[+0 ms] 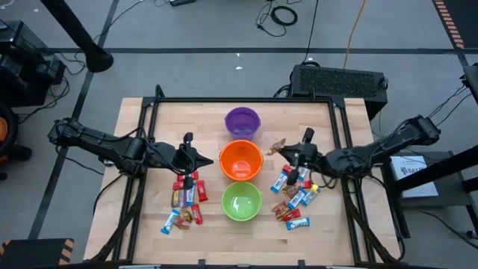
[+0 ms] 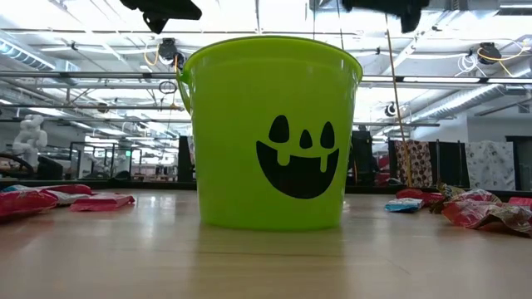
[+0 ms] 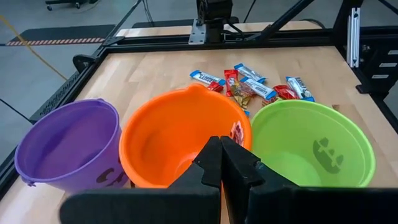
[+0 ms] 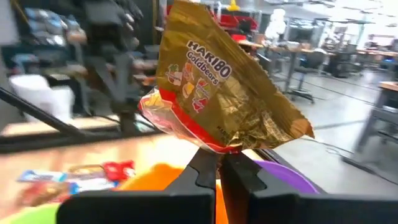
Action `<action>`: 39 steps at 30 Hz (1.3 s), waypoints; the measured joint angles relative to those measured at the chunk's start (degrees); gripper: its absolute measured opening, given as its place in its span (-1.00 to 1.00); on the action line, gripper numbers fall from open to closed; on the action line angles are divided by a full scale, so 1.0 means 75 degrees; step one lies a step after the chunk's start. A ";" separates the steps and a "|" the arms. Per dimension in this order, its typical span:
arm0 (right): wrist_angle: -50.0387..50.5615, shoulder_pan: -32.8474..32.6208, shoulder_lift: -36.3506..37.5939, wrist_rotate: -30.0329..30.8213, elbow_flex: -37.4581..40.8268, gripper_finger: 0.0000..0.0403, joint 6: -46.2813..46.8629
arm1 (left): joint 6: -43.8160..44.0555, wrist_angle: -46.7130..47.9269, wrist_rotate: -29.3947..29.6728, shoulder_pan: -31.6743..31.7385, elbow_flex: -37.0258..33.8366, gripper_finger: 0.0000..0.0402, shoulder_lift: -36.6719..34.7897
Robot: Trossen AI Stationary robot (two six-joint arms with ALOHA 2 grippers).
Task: Sort candy by brand, put in halloween buckets
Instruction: Put golden candy into the purple bucket
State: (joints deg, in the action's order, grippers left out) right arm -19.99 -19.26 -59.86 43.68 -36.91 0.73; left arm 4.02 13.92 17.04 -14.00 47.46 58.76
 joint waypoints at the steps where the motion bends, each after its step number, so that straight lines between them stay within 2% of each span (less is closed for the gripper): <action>1: -0.0091 0.0162 -0.0139 0.0026 0.0003 -0.99 0.0010 | -0.0032 -0.0008 0.0002 -0.0001 0.0000 -0.99 0.0000; 5: -0.1026 0.0948 -0.0725 0.0467 0.0009 -0.99 0.0189 | -0.0182 -0.0102 0.0061 -0.0002 0.0000 -0.99 0.0000; 7: -0.1576 0.1501 -0.1002 0.0406 0.0009 -0.99 0.0148 | -0.0185 -0.0118 0.0061 -0.0003 0.0000 -0.99 0.0000; 13: -0.1701 0.3246 -0.1735 -0.1185 -0.0164 -0.99 0.0179 | -0.0185 -0.0084 0.0061 -0.0003 0.0000 -0.99 0.0000; 18: -0.1542 0.4170 -0.2497 -0.2531 -0.0431 -0.99 0.0526 | -0.0190 -0.0088 0.0062 0.0004 -0.0003 -0.99 0.0000; 23: -0.1525 0.4682 -0.3232 -0.3431 -0.0568 -0.95 0.0666 | -0.0190 -0.0095 0.0090 0.0007 -0.0003 -0.99 -0.0001; 27: -0.1511 0.4864 -0.3567 -0.3506 -0.0659 -0.86 0.1006 | -0.0182 -0.0070 0.0090 0.0006 -0.0003 -0.99 0.0000; 34: -0.1307 0.5151 -0.3735 -0.4495 -0.0850 -0.55 0.1538 | -0.0176 -0.0018 0.0096 -0.0001 -0.0003 -0.99 -0.0001; 39: -0.0677 0.5209 -0.3581 -0.4669 -0.1051 -0.34 0.1452 | -0.0176 0.0040 0.0103 -0.0002 -0.0003 -0.99 -0.0003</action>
State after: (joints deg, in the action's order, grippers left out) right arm -25.07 19.81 -86.72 8.66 -44.79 11.62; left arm 2.70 14.22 17.81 -14.02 47.44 58.74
